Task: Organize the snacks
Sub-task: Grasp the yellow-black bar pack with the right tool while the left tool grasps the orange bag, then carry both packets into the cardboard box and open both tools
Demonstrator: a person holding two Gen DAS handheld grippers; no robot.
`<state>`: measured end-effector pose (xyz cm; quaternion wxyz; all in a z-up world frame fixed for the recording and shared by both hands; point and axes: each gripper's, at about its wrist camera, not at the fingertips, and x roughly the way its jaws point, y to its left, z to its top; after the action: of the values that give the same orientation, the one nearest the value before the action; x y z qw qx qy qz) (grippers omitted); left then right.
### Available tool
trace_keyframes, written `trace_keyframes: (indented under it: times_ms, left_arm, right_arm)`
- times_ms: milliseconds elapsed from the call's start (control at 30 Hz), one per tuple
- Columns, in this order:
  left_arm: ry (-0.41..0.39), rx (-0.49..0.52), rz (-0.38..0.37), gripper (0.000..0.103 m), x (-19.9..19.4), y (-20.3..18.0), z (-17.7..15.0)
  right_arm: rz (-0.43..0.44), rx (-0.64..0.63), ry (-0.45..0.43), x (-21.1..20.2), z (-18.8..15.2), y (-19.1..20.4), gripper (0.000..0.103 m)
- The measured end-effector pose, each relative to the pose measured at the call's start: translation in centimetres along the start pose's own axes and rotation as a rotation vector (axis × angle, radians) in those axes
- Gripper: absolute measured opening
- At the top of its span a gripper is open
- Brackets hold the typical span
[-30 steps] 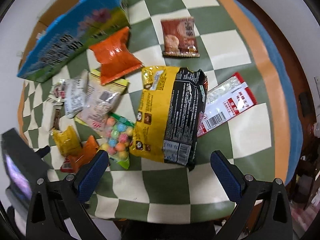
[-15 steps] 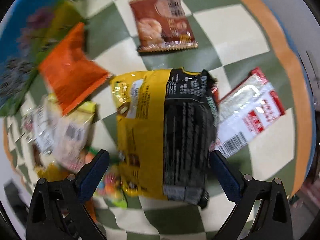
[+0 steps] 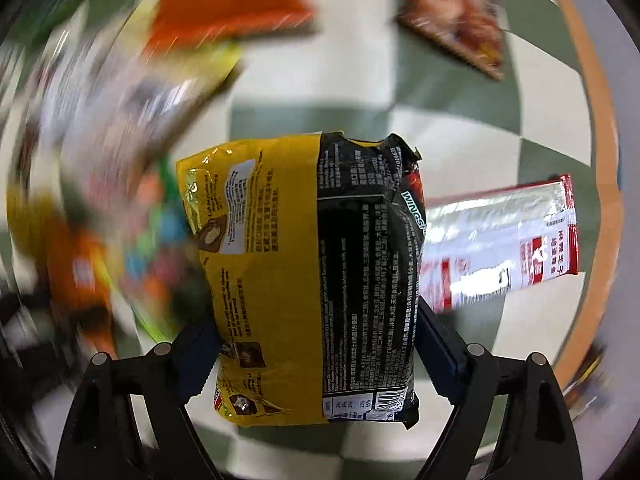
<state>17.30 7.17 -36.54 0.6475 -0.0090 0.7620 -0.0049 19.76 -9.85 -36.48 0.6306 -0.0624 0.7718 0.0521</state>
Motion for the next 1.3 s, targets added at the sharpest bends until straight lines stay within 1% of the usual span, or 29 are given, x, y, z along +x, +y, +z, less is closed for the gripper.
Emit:
trace_keyframes:
  times_ms: [33, 67, 100, 133, 167, 233, 300, 333, 400, 433, 467, 567, 600, 633, 700, 733, 800, 833, 867, 933, 1000, 1067, 1100, 1133, 1167, 1200, 1233, 1267, 1300]
  left_arm:
    - [-0.006, -0.056, -0.048, 0.053, 0.0, 0.5, 0.0]
    - [0.006, -0.116, -0.114, 0.053, 0.2, 1.3, 0.0]
    - [0.021, -0.167, -0.167, 0.053, -0.5, 2.8, 0.9]
    - [0.028, -0.208, -0.198, 0.052, -0.5, 3.7, 0.8]
    - [0.03, -0.218, -0.203, 0.053, -0.3, 4.1, 0.8]
    - [0.046, -0.158, -0.171, 0.055, 0.1, 4.0, 0.8]
    - [0.059, -0.053, -0.103, 0.055, 0.5, 2.4, 1.1]
    - [0.055, -0.004, -0.056, 0.055, 0.6, 2.0, 0.9]
    - [0.025, 0.031, -0.009, 0.055, 0.5, 1.5, 0.6]
    - [0.004, 0.045, 0.009, 0.053, 0.3, 1.5, 0.4]
    - [-0.01, 0.048, 0.01, 0.051, 0.1, 1.7, 0.0]
    - [-0.037, 0.007, -0.022, 0.047, -1.0, 2.6, -1.5]
    - [-0.045, -0.014, -0.036, 0.047, -1.1, 3.4, -2.2]
    - [-0.047, -0.027, -0.043, 0.047, -2.4, 3.6, -3.8]
    - [-0.061, -0.044, -0.059, 0.047, -2.4, 5.1, -5.7]
    - [-0.067, -0.052, -0.068, 0.047, -2.5, 6.1, -6.8]
    - [-0.082, -0.069, -0.103, 0.047, -3.7, 7.9, -8.7]
    - [-0.093, -0.073, -0.12, 0.047, -4.7, 9.3, -9.0]
    - [-0.105, -0.075, -0.132, 0.047, -5.6, 9.9, -9.8]
    - [-0.143, -0.074, -0.173, 0.047, -9.4, 11.2, -9.6]
    - [-0.188, -0.064, -0.2, 0.047, -12.2, 12.4, -9.8]
    - [-0.259, -0.05, -0.247, 0.047, -17.2, 14.1, -10.0]
    - [-0.293, -0.042, -0.258, 0.047, -18.9, 14.8, -9.7]
    - [-0.342, -0.032, -0.272, 0.047, -21.9, 15.3, -9.4]
    - [-0.368, -0.026, -0.28, 0.047, -23.0, 14.2, -8.2]
    - [-0.392, -0.021, -0.291, 0.047, -25.6, 14.6, -6.8]
    - [-0.423, -0.02, -0.301, 0.047, -27.2, 13.8, -4.8]
    - [-0.444, -0.019, -0.302, 0.047, -28.3, 13.5, -3.2]
    - [-0.465, -0.019, -0.301, 0.047, -30.0, 13.8, -2.4]
  right_arm:
    - [0.001, -0.028, 0.007, 0.0, -0.5, 0.3, 0.089]
    - [0.013, -0.028, 0.008, -0.1, -0.8, 0.2, 0.09]
    - [0.039, 0.002, 0.006, -0.1, -1.0, -0.2, 0.091]
    - [0.061, 0.034, 0.002, -0.2, -0.9, -0.6, 0.092]
    - [0.077, 0.059, -0.005, -0.4, -0.9, -0.9, 0.093]
    - [0.1, 0.103, -0.023, -0.5, -1.1, -1.9, 0.096]
    - [0.093, 0.119, -0.036, -0.4, -1.4, -2.5, 0.096]
    - [0.077, 0.119, -0.038, 0.0, -1.6, -2.5, 0.096]
    - [0.043, 0.123, -0.022, 1.4, -1.9, -1.5, 0.096]
    - [0.034, 0.133, -0.015, 1.6, -1.6, -1.2, 0.096]
    - [0.027, 0.147, -0.015, 1.6, -1.4, -1.1, 0.096]
    - [0.026, 0.177, -0.046, 1.6, -2.1, -1.3, 0.088]
    - [0.031, 0.19, -0.056, 1.4, -2.4, -1.5, 0.088]
    - [0.034, 0.204, -0.064, 1.0, -3.1, -0.9, 0.088]
    - [0.054, 0.238, -0.073, 1.1, -4.6, -0.7, 0.088]
    - [0.062, 0.251, -0.077, 0.5, -5.1, -2.1, 0.088]
    - [0.083, 0.281, -0.093, 0.1, -6.8, -3.0, 0.088]
    - [0.102, 0.296, -0.102, -0.3, -7.5, -3.2, 0.088]
    - [0.122, 0.308, -0.111, -0.7, -8.2, -3.2, 0.088]
    - [0.16, 0.324, -0.135, -2.2, -9.4, -3.7, 0.088]
    - [0.186, 0.326, -0.171, -4.5, -10.3, -4.0, 0.088]
    - [0.216, 0.324, -0.222, -7.3, -11.0, -4.1, 0.088]
    - [0.236, 0.323, -0.253, -8.9, -11.3, -3.8, 0.088]
    - [0.254, 0.321, -0.276, -10.5, -11.3, -3.8, 0.088]
    - [0.273, 0.318, -0.304, -12.1, -11.0, -3.3, 0.088]
    - [0.292, 0.314, -0.334, -13.7, -10.8, -2.8, 0.088]
    - [0.314, 0.306, -0.369, -15.6, -10.2, -2.3, 0.088]
    - [0.332, 0.302, -0.398, -17.3, -9.3, -1.3, 0.088]
    - [0.343, 0.297, -0.42, -19.0, -8.2, -0.1, 0.088]
